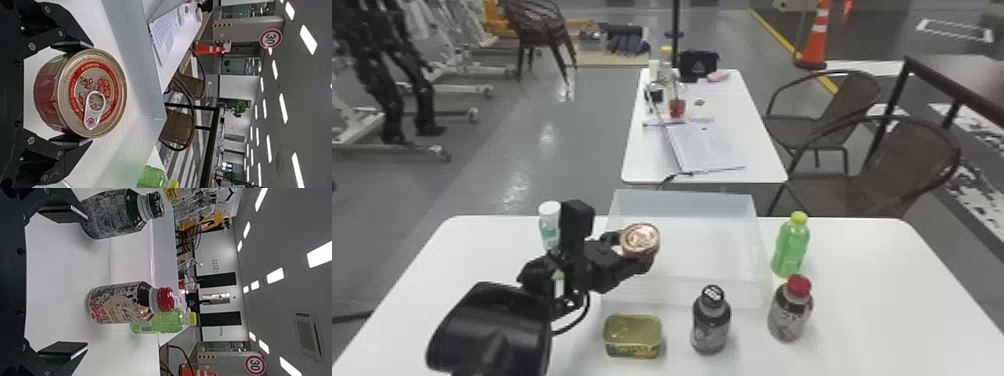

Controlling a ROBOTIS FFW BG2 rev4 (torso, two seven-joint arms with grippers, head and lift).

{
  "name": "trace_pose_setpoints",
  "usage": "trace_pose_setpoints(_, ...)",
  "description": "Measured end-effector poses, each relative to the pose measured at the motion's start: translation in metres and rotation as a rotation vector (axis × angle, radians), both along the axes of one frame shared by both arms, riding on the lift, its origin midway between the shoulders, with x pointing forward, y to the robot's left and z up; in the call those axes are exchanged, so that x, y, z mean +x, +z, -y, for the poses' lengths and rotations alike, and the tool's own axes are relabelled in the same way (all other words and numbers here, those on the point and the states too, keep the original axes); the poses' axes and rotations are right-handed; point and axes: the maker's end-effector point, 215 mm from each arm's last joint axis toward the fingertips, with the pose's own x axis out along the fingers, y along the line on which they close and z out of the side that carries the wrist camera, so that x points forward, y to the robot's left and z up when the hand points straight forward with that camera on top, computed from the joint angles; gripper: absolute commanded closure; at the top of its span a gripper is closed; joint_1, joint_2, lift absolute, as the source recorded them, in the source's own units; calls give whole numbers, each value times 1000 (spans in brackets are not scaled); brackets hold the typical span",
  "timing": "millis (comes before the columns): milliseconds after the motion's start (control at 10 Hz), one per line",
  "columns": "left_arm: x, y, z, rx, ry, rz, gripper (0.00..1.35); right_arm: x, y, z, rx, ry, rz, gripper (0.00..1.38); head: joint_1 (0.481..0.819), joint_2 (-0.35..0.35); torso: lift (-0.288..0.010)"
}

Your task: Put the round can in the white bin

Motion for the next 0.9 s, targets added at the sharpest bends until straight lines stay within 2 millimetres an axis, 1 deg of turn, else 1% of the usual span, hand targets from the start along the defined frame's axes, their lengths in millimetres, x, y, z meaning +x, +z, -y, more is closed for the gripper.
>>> trace_pose_setpoints(200,4,-6,1,40,2,5,194,0,0,-1,1,1,0,150,549,0,-100)
trace_pose_setpoints(300,4,-7,-1,37,10,7,81,0,0,-1,2,0,-1,150,549,0,-100)
trace_pose_setpoints(500,5,-3,-3,25,16,19,125,0,0,-1,3,1,-1,150,549,0,-100)
trace_pose_setpoints(700,2,4,-6,9,24,36,125,0,0,-1,2,2,-1,150,549,0,-100)
trace_pose_setpoints(800,-2,9,-12,0,42,49,125,0,0,-1,2,2,0,150,549,0,-100)
trace_pose_setpoints(900,-9,15,-25,-14,85,67,127,0,0,-1,1,2,1,151,549,0,-100)
